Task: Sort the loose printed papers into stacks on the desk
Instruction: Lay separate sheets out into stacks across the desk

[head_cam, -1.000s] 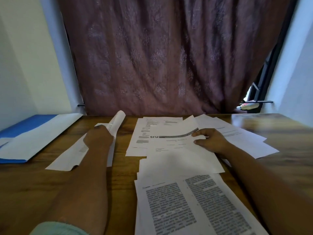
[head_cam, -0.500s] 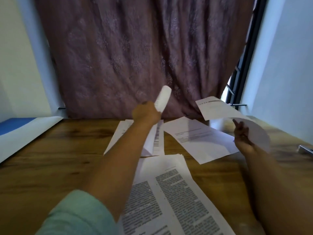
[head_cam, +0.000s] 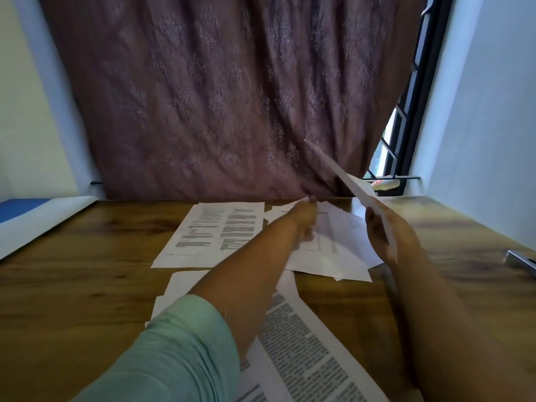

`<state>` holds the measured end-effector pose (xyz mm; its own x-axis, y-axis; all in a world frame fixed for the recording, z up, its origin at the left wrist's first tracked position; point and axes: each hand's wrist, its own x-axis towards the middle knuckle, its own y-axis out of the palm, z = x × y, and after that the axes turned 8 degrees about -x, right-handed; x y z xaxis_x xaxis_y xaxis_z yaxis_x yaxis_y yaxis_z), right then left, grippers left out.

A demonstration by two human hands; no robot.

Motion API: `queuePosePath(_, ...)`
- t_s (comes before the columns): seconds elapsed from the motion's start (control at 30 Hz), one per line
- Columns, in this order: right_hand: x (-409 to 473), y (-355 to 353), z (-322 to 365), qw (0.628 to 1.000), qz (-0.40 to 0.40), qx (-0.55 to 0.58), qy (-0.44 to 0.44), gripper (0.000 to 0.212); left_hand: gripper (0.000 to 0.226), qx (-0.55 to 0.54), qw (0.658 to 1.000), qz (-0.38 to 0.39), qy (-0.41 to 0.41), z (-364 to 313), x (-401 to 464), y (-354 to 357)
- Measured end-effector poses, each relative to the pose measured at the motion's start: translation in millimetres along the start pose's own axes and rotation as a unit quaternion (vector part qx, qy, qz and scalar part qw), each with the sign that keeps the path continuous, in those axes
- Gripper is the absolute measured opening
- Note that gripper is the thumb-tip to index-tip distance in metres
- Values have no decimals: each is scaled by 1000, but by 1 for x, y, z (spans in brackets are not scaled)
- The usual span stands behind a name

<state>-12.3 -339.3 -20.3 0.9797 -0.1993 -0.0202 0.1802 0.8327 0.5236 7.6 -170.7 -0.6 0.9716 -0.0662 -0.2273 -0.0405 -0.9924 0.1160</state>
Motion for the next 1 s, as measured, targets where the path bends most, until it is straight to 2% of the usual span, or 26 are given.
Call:
queuePosePath(0.07,0,2,-5,990,-22,-137,-4,13,66,-125,992,20,0,-14,-4,-18)
queuePosePath(0.13,0,4,-12,965,-33,-258,-31,18,94,-186,982,36,-19,-27,-3,-45)
queuePosePath(0.17,1,6,-17,950,-31,-305,-52,22,94,-188,981,41,-27,-32,-5,-55)
queuePosePath(0.2,-2,9,-22,934,-22,-349,-67,25,79,-157,986,40,-32,-37,-14,-64)
queuePosePath(0.27,-10,17,-28,914,-8,-399,-76,27,34,-49,997,48,-25,-41,-34,-81)
queuePosePath(0.3,-15,24,-28,911,-5,-405,-78,27,23,14,998,49,-23,-40,-40,-92)
queuePosePath(0.37,-20,41,-26,910,15,-405,-89,31,39,64,997,37,-9,-36,-43,-118)
queuePosePath(0.47,-39,81,-23,892,139,-427,-54,41,47,75,995,-11,59,-42,-60,-165)
queuePosePath(0.57,-59,135,-37,824,240,-513,-23,45,51,86,983,-105,124,-46,-79,-228)
queuePosePath(0.63,-71,174,-59,787,236,-565,-69,42,38,122,970,-143,153,-41,-89,-275)
queuePosePath(0.67,-77,191,-71,752,223,-611,-107,44,29,147,961,-160,173,-37,-91,-296)
queuePosePath(0.7,-86,209,-85,713,215,-652,-142,46,21,183,943,-191,202,-33,-97,-317)
queuePosePath(0.73,-96,226,-99,689,213,-670,-173,47,17,224,918,-227,234,-29,-103,-336)
queuePosePath(0.83,-120,270,-142,684,229,-665,-195,46,17,372,839,-287,274,-17,-119,-385)
queuePosePath(0.87,-126,283,-159,684,236,-664,-188,47,22,432,807,-302,266,-10,-121,-400)
queuePosePath(0.97,-135,308,-204,654,273,-691,-141,57,49,640,658,-360,164,21,-121,-421)
queuePosePath(1.0,-136,311,-216,634,279,-709,-132,60,55,678,643,-337,115,29,-122,-418)
